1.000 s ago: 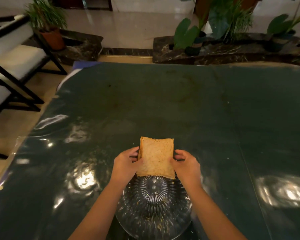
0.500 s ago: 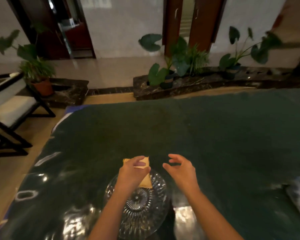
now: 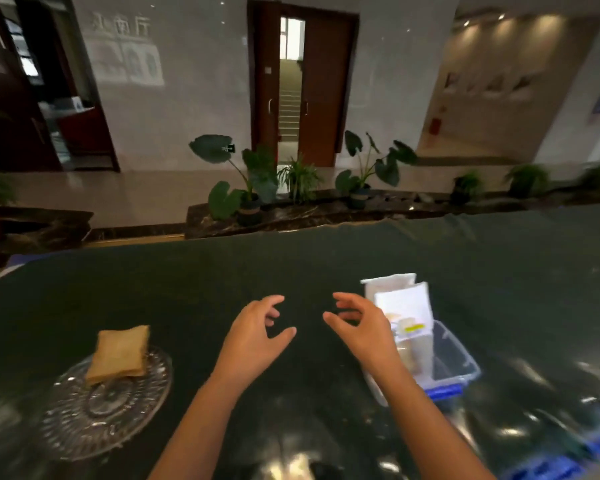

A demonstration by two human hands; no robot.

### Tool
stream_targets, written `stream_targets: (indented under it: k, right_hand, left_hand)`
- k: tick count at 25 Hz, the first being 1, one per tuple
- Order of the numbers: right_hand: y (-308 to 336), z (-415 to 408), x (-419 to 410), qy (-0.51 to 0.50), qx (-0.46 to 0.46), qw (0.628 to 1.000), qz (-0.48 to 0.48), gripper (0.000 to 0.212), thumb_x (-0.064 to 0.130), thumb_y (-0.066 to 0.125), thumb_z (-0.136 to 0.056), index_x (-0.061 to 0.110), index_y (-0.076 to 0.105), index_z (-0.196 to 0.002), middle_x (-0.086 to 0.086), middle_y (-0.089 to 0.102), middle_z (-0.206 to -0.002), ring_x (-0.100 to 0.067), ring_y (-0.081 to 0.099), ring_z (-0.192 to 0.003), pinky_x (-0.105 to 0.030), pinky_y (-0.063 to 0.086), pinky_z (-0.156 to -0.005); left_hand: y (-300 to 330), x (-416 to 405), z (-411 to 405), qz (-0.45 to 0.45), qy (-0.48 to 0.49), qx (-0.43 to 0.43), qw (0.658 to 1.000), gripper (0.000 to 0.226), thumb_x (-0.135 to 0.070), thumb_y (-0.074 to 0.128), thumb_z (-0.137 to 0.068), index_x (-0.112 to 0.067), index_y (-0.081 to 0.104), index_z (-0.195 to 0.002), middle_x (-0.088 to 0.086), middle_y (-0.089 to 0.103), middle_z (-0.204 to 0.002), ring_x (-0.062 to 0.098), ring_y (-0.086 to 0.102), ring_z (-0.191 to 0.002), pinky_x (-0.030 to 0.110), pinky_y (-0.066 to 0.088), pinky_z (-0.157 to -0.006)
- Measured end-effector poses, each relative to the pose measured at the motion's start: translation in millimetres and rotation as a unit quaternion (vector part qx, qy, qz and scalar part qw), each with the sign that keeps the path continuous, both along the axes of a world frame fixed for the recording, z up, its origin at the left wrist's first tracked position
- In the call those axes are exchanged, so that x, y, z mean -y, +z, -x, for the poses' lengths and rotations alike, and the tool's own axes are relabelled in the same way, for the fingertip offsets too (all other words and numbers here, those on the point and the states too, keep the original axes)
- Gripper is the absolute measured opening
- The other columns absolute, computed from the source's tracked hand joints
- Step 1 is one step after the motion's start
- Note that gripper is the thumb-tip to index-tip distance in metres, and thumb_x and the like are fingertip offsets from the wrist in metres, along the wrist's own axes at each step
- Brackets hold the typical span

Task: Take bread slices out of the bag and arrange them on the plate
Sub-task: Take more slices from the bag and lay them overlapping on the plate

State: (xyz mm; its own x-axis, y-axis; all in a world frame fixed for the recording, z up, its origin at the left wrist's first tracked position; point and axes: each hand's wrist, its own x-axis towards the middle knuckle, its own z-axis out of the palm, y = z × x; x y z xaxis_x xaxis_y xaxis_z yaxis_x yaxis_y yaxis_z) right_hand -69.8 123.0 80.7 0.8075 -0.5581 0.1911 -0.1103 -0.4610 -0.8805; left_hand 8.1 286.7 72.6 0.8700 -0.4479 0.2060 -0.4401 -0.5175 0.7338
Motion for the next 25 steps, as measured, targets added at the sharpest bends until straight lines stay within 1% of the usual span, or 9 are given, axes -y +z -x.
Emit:
stream_targets:
  k: [2, 3, 6, 7, 13, 17, 20, 23, 25]
  right_hand:
    - [2, 42, 38, 0.003, -0.003, 1.000, 0.022, 0.038, 0.026, 0.073, -0.074, 0.022, 0.062, -0.111, -0.001, 0.065, -0.109, -0.008, 0.059, -0.087, -0.013, 0.045, -0.073]
    - [3, 58, 55, 0.002, -0.006, 1.000, 0.028, 0.039, 0.028, 0.072, -0.075, 0.022, 0.061, -0.111, -0.001, 0.064, -0.112, -0.009, 0.059, -0.090, -0.015, 0.047, -0.076]
    - [4, 89, 95, -0.010, -0.032, 0.999, 0.029, 0.043, 0.033, 0.070, -0.077, 0.024, 0.058, -0.117, -0.001, 0.061, -0.123, -0.015, 0.059, -0.105, -0.033, 0.052, -0.091]
    - [4, 96, 109, -0.009, -0.034, 0.999, 0.029, 0.044, 0.033, 0.070, -0.077, 0.025, 0.057, -0.118, 0.000, 0.060, -0.125, -0.015, 0.058, -0.107, -0.034, 0.052, -0.091]
    - [-2, 94, 175, 0.015, -0.022, 1.000, -0.003, 0.044, 0.031, 0.071, -0.076, 0.029, 0.056, -0.117, 0.003, 0.061, -0.121, -0.007, 0.058, -0.098, -0.012, 0.044, -0.070]
    - [-6, 77, 223, 0.042, -0.021, 0.999, -0.011, 0.044, 0.027, 0.072, -0.075, 0.029, 0.056, -0.116, 0.005, 0.061, -0.116, -0.005, 0.058, -0.096, -0.011, 0.045, -0.072]
    - [-7, 62, 257, 0.059, -0.045, 0.997, 0.003, 0.043, 0.024, 0.072, -0.076, 0.029, 0.056, -0.116, 0.009, 0.059, -0.110, -0.001, 0.057, -0.092, -0.006, 0.041, -0.069]
    - [-10, 38, 286, 0.099, -0.070, 0.992, 0.024, 0.045, 0.025, 0.071, -0.077, 0.029, 0.055, -0.118, 0.011, 0.055, -0.111, -0.004, 0.054, -0.097, -0.008, 0.040, -0.073]
    - [-14, 19, 300, 0.120, -0.077, 0.989, 0.026, 0.044, 0.025, 0.071, -0.077, 0.028, 0.056, -0.118, 0.009, 0.056, -0.113, -0.005, 0.055, -0.098, -0.010, 0.041, -0.074]
  left_hand:
    - [1, 42, 39, 0.013, -0.012, -0.005, 1.000, 0.056, -0.035, 0.069, -0.077, -0.031, 0.047, -0.128, -0.013, 0.053, -0.104, 0.001, 0.055, -0.092, 0.016, 0.039, -0.077]
    - [4, 60, 53, 0.015, -0.020, -0.005, 1.000, 0.056, -0.035, 0.069, -0.077, -0.031, 0.047, -0.128, -0.012, 0.053, -0.105, 0.002, 0.055, -0.093, 0.017, 0.040, -0.078]
    - [15, 102, 79, 0.013, -0.019, -0.006, 1.000, 0.054, -0.032, 0.068, -0.079, -0.030, 0.046, -0.128, -0.010, 0.054, -0.109, 0.003, 0.055, -0.096, 0.018, 0.041, -0.078]
    - [18, 114, 84, 0.012, -0.015, -0.005, 1.000, 0.053, -0.032, 0.068, -0.079, -0.030, 0.047, -0.128, -0.009, 0.055, -0.110, 0.004, 0.055, -0.096, 0.019, 0.041, -0.078]
    - [23, 170, 75, -0.004, -0.001, 0.003, 1.000, 0.049, -0.030, 0.066, -0.081, -0.027, 0.048, -0.127, -0.007, 0.057, -0.117, 0.004, 0.054, -0.101, 0.020, 0.042, -0.081]
    - [7, 212, 49, 0.011, 0.001, -0.027, 1.000, 0.047, -0.028, 0.067, -0.081, -0.026, 0.050, -0.125, -0.006, 0.058, -0.114, 0.004, 0.055, -0.098, 0.013, 0.039, -0.074]
    - [-4, 238, 29, 0.010, 0.018, -0.051, 0.999, 0.041, -0.026, 0.066, -0.081, -0.023, 0.054, -0.121, -0.004, 0.059, -0.111, 0.006, 0.056, -0.093, 0.010, 0.037, -0.066]
    - [-8, 254, 10, 0.016, 0.062, -0.070, 0.995, 0.036, -0.027, 0.065, -0.083, -0.022, 0.056, -0.117, 0.000, 0.061, -0.110, 0.010, 0.059, -0.094, 0.020, 0.045, -0.072]
    - [-8, 261, -3, -0.010, 0.099, -0.075, 0.992, 0.036, -0.030, 0.063, -0.083, -0.021, 0.055, -0.118, 0.001, 0.062, -0.112, 0.014, 0.060, -0.096, 0.027, 0.048, -0.078]
